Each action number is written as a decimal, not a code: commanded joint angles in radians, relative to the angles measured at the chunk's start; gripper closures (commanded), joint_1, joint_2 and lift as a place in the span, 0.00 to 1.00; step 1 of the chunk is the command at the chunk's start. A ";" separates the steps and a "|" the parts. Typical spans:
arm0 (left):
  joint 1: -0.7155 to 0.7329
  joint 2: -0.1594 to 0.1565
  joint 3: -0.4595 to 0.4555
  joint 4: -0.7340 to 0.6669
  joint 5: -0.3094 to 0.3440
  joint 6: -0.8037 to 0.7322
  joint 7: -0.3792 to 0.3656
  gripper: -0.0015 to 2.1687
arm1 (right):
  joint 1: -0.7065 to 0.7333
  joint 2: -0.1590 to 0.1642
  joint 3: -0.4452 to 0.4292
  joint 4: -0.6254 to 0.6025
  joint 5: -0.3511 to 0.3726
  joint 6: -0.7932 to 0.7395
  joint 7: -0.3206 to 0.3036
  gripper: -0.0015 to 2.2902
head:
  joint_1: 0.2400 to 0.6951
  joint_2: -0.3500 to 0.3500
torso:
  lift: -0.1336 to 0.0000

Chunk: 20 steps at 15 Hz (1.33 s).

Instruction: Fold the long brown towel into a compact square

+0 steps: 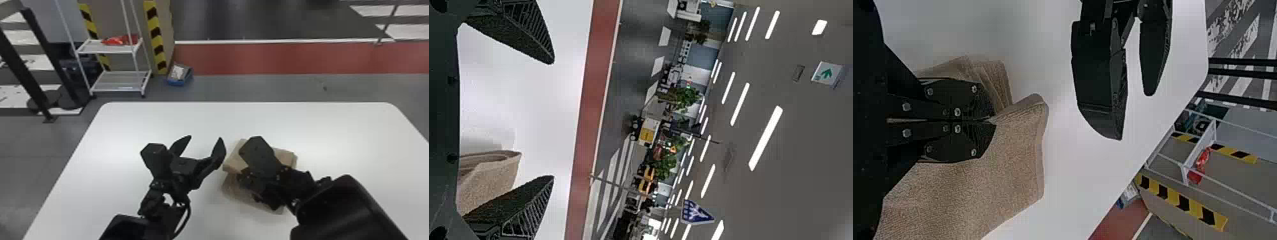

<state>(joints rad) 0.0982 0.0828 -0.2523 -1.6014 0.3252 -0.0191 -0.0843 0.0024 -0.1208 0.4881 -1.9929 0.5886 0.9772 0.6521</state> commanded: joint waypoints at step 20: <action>0.012 0.002 0.004 -0.002 0.003 -0.009 0.000 0.02 | 0.180 -0.066 -0.105 -0.222 0.076 0.096 0.023 0.09 | 1.00 0.46 | 0.24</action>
<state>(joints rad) 0.1100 0.0843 -0.2490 -1.6035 0.3268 -0.0274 -0.0843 0.1838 -0.1871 0.3897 -2.2156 0.6633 1.0729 0.6767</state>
